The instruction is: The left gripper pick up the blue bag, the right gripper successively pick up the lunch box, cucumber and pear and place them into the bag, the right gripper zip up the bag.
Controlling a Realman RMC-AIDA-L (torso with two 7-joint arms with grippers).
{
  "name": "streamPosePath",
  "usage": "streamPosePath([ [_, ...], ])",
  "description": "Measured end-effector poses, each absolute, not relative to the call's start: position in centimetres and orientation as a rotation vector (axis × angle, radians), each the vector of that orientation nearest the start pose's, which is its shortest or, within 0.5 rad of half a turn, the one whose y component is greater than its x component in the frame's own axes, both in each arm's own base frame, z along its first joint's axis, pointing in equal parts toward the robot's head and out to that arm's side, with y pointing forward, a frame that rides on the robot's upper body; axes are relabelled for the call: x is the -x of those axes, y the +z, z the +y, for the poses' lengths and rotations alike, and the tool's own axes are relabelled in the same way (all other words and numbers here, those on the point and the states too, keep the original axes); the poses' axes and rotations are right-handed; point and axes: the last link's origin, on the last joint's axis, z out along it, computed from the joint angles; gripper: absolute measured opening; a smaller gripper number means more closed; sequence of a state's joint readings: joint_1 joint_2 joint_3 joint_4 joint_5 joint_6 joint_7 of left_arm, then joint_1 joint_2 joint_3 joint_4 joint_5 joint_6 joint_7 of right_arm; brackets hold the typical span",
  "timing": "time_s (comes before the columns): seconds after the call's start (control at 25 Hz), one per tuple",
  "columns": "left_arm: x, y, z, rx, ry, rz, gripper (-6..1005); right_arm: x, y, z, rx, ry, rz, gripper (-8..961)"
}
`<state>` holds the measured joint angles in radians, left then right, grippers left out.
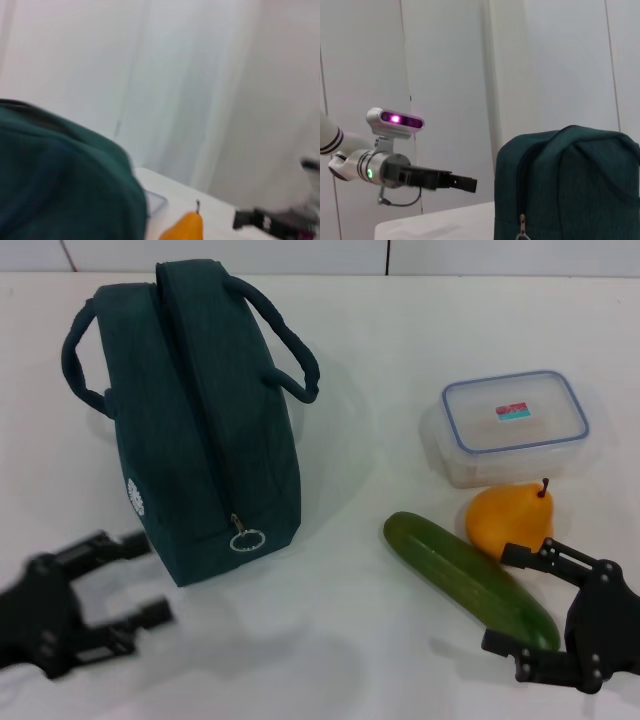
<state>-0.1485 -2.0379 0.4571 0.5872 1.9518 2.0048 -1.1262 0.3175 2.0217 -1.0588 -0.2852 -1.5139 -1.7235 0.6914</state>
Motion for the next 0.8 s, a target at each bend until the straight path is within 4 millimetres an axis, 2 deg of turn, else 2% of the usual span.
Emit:
streamPosePath([
  [0.16,33.7,7.5,19.3,2.43,-1.152,-0.99,848,-29.3,-3.3,22.6,2.651,1.06,0.224,847],
  [0.36,33.5,10.6,21.9,2.296,-1.218,-1.132,848,-29.3,-3.3,22.6,2.65,1.065,0.224,842],
  [0.56,33.0,13.5,25.7,2.218,-1.132,-1.265,847,-29.2,-3.3,22.7,2.652,1.067,0.222,838],
  [0.8,30.2,16.2,29.9,2.175,-0.952,-1.487,848,-29.2,-3.3,22.8,2.652,1.066,0.22,832],
])
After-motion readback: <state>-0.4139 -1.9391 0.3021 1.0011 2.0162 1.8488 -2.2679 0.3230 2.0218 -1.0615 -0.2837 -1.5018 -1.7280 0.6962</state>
